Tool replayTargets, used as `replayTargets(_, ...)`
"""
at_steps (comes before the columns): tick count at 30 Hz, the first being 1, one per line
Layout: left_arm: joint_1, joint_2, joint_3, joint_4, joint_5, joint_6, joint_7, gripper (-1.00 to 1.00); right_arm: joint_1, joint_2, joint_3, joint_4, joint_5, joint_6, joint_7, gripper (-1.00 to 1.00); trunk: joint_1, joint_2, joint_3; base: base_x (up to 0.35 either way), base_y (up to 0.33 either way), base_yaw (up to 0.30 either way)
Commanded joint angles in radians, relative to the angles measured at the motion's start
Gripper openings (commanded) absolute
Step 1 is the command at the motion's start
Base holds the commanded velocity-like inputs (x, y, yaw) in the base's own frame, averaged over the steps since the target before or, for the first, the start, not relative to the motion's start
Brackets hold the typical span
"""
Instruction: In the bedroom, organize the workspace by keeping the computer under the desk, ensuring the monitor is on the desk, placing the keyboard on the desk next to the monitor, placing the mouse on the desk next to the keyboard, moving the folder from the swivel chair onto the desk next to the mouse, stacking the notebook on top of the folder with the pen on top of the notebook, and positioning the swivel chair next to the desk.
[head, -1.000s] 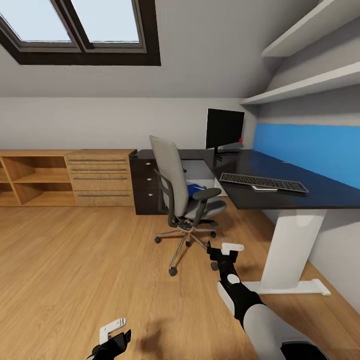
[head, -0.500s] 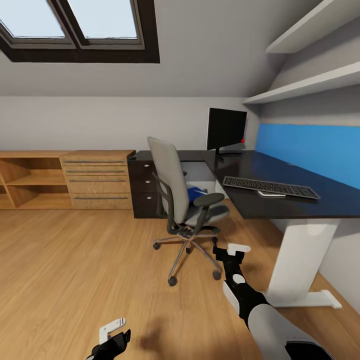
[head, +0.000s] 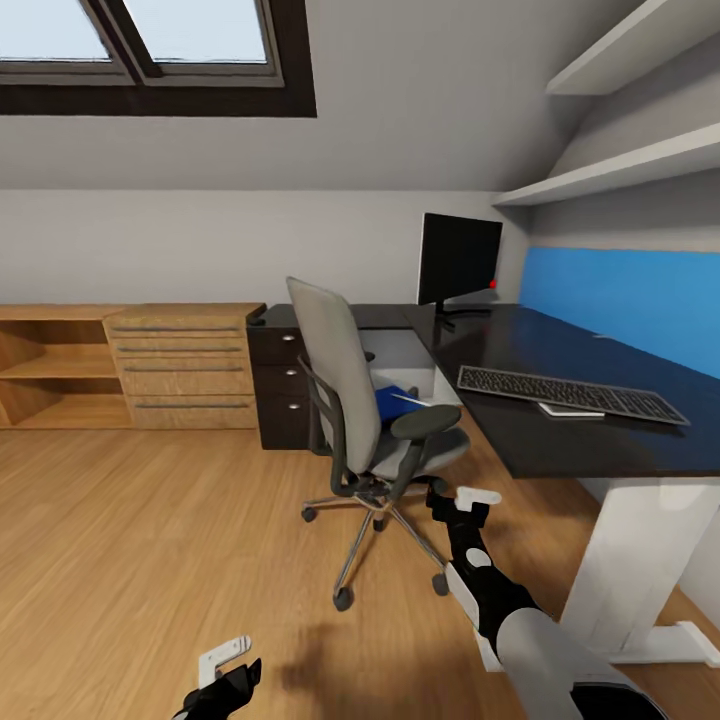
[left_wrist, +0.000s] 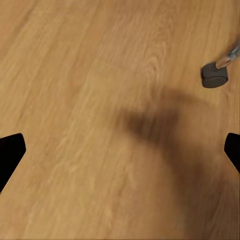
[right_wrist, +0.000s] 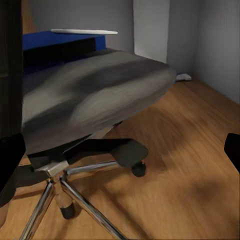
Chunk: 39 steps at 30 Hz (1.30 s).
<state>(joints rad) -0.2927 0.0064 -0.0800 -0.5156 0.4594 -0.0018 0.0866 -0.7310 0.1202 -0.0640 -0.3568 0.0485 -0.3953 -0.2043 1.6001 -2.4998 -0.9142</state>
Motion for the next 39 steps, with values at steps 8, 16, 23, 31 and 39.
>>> replayTargets(8, 0.000, 0.001, -0.007, -0.001, 0.007, -0.001, 0.009, 1.00, -0.001, -0.007, -0.007, 0.000, 0.005, -0.004, 0.000, 1.00, 0.000, 0.000, -0.001, 0.333, 0.000, 0.000)
replayTargets(16, 0.000, 0.000, -0.007, -0.001, 0.006, -0.001, 0.009, 1.00, -0.001, -0.013, -0.007, 0.000, 0.004, -0.004, 0.000, 1.00, 0.000, 0.000, -0.001, 0.242, 0.000, 0.000)
replayTargets(23, 0.000, -0.003, -0.008, -0.002, 0.004, -0.001, 0.010, 1.00, -0.001, -0.014, -0.007, -0.001, 0.004, -0.004, 0.000, 1.00, 0.000, 0.000, -0.001, 0.021, 0.000, 0.000)
replayTargets(31, 0.000, -0.003, -0.007, -0.002, 0.004, -0.001, 0.010, 1.00, -0.001, -0.014, -0.007, -0.001, 0.005, -0.005, 0.000, 1.00, 0.003, -0.002, -0.020, 0.001, 0.000, 0.000)
replayTargets(39, 0.000, -0.003, -0.007, -0.001, 0.004, -0.001, 0.010, 1.00, 0.000, -0.014, -0.007, -0.001, 0.005, -0.006, 0.000, 1.00, 0.006, -0.003, -0.051, 0.000, 0.000, 0.000)
